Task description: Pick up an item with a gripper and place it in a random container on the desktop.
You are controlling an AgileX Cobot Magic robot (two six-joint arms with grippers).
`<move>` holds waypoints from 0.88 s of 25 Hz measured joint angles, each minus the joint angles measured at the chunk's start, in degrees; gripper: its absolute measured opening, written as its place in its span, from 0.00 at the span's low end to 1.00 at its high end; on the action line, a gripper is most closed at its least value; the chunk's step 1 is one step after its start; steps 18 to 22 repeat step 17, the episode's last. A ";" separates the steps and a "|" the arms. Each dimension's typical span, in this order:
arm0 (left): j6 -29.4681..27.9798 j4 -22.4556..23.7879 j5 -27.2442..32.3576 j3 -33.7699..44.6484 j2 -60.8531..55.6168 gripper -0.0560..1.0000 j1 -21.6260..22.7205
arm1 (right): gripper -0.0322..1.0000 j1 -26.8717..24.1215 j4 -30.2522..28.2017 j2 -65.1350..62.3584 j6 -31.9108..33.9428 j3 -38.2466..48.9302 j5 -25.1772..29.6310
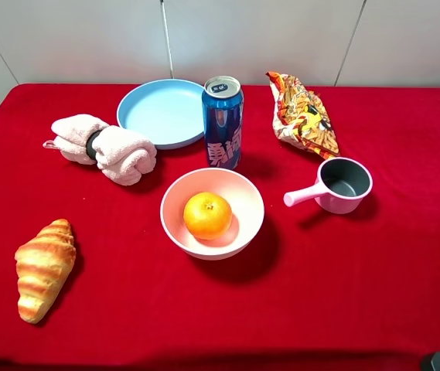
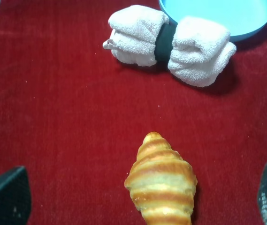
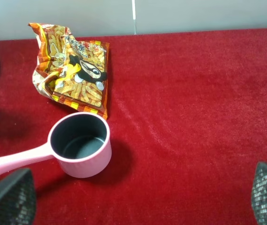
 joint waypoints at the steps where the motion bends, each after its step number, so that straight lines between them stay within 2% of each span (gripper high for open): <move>1: 0.00 0.00 0.00 0.00 0.00 0.96 0.00 | 0.70 0.00 0.00 0.00 0.00 0.00 0.00; 22: 0.00 0.00 0.00 0.00 0.00 0.96 0.00 | 0.70 0.00 0.00 0.00 0.00 0.00 0.00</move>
